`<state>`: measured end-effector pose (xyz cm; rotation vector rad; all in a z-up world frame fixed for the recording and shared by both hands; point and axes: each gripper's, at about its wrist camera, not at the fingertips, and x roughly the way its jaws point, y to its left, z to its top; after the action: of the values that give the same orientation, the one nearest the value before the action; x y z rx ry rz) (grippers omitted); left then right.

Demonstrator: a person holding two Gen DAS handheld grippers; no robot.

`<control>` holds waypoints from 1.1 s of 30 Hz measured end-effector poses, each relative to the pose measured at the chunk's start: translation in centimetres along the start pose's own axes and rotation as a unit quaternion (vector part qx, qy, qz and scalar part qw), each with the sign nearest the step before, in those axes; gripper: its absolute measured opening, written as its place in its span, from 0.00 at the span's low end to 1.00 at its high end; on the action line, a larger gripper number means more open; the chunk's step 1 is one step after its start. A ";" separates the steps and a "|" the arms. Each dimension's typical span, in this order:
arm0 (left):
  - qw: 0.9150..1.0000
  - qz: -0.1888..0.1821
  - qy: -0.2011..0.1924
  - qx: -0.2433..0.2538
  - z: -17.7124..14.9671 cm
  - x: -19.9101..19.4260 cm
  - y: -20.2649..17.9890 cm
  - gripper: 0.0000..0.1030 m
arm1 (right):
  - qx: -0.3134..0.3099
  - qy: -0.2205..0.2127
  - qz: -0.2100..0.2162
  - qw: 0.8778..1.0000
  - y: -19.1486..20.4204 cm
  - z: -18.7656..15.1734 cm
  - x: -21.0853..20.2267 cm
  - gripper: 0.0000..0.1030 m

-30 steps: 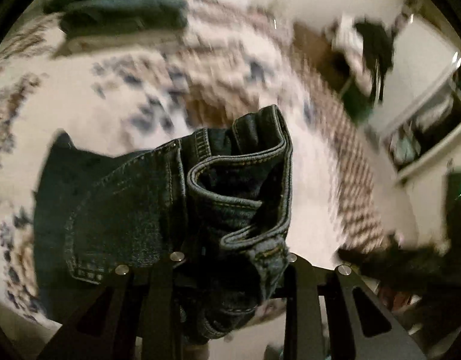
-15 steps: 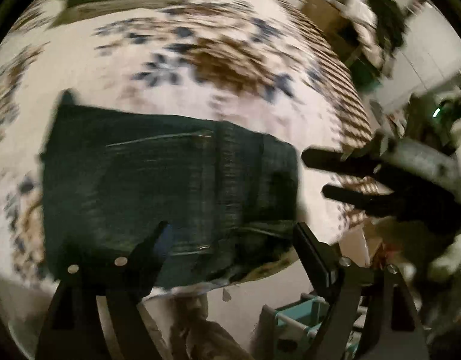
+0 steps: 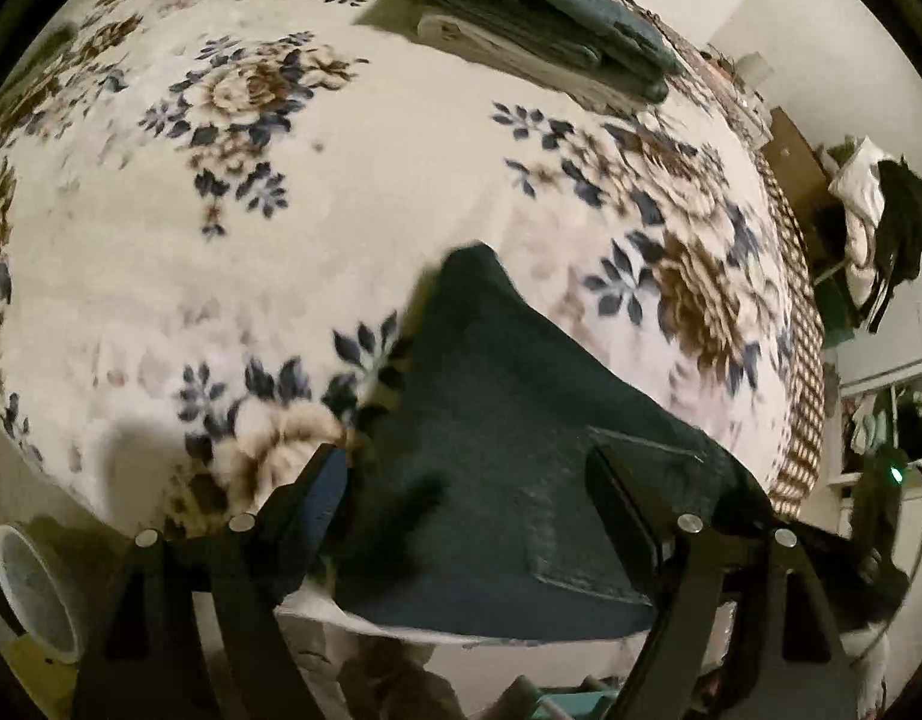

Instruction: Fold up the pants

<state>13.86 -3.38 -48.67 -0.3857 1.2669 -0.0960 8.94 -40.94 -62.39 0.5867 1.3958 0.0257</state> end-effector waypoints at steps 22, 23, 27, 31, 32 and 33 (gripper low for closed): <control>0.982 -0.107 0.140 -0.065 4.6 12.9 -2.0 0.78 | 0.126 0.023 0.051 0.990 -15.1 -1.4 -5.0 0.77; 0.982 -0.109 0.141 -0.067 4.5 12.8 -1.8 0.78 | 0.146 0.025 0.073 0.986 -16.0 -1.6 -4.8 0.77; 0.979 -0.114 0.146 -0.080 4.1 12.7 -1.4 0.78 | 0.237 0.078 0.165 0.954 -19.1 -3.1 -0.4 0.79; 0.981 -0.109 0.149 -0.067 4.0 12.3 -1.8 0.78 | 0.205 0.036 0.155 0.966 -16.4 -3.6 -0.1 0.25; 0.982 -0.104 0.149 -0.057 4.0 12.1 -1.9 0.78 | 0.178 0.008 0.128 0.976 -15.0 -3.3 -1.4 0.12; 0.983 -0.100 0.148 -0.046 4.0 11.9 -2.1 0.78 | 0.147 -0.023 0.128 0.981 -13.5 -2.9 -3.2 0.05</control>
<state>21.55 -7.75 -57.86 -0.5960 1.5257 -0.2742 1.26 -52.56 -65.07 1.0051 1.2807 0.0129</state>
